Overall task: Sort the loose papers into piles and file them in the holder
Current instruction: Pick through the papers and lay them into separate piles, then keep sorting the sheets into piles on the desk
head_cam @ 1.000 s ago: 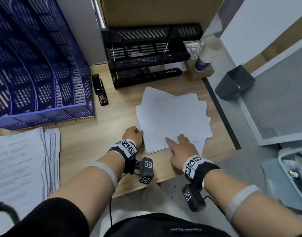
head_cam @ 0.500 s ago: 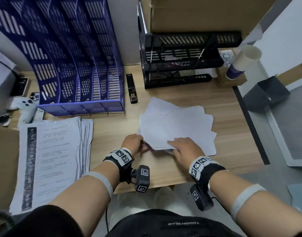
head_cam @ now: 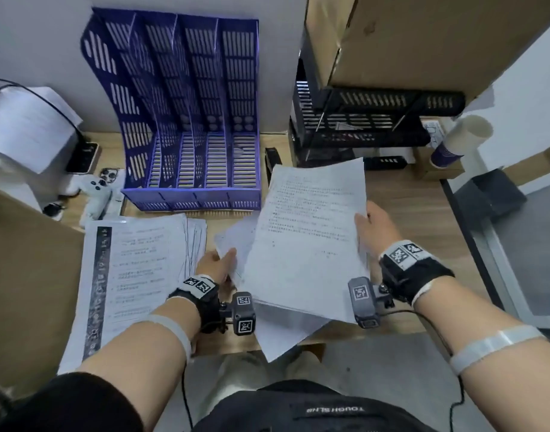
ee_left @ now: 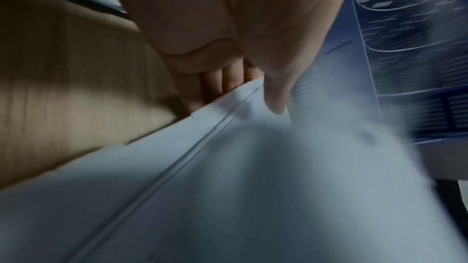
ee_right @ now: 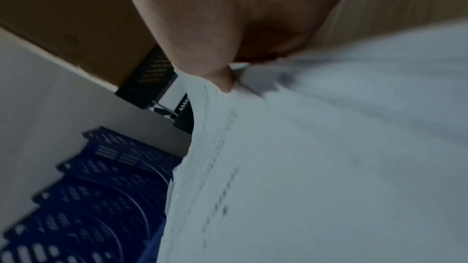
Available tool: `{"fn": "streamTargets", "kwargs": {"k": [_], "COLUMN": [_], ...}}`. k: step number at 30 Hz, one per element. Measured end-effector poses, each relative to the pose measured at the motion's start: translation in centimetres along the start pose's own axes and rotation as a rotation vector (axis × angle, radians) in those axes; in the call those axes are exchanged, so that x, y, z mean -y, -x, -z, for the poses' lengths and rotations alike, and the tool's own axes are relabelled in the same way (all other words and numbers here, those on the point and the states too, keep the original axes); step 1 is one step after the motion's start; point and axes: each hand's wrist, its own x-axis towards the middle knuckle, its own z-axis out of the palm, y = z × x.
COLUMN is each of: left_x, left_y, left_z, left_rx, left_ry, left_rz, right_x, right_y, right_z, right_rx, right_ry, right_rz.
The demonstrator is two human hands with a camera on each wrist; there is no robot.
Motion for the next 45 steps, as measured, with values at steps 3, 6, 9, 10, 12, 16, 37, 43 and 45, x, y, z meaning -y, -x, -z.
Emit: {"fn": "streamTargets", "kwargs": {"k": [3,6,9,10,12,16,37,43,45], "left_x": [0.0,0.1,0.1,0.3,0.8,1.9,-4.7,-6.3,-5.5], "left_y": [0.7,0.8,0.8,0.8,0.7,0.8,6.0,5.9,5.1], "left_z": [0.1,0.5,1.4,1.8,2.2,2.2,5.3,6.5,5.7], "left_rx": [0.063,0.071,0.09,0.092,0.076,0.038,0.175,-0.191,-0.272], "left_ry": [-0.089,-0.143,-0.161,-0.161,-0.116,0.036,0.473,0.487,0.41], "left_rz": [-0.07,-0.1,-0.14,-0.147,-0.143,-0.047,-0.412,-0.532,-0.512], "right_x": [-1.2,-2.4,-2.6,-2.6,-2.5,-3.6,4.8,6.3,4.8], "right_y": [0.4,0.9,1.0,0.9,0.7,0.0,0.7,2.7,3.2], "right_z": [-1.7,-3.1,-4.2,-4.7,-5.7,-8.5,-6.9,-7.4,-8.9], "right_rx": [0.122,0.126,0.133,0.138,0.128,0.103,0.008,0.005,0.042], "right_ry": [0.183,0.204,0.226,0.213,0.183,0.175,-0.494,-0.698,-0.617], "right_rz": [-0.064,-0.076,-0.059,-0.054,-0.048,-0.067,0.042,0.157,0.092]}}
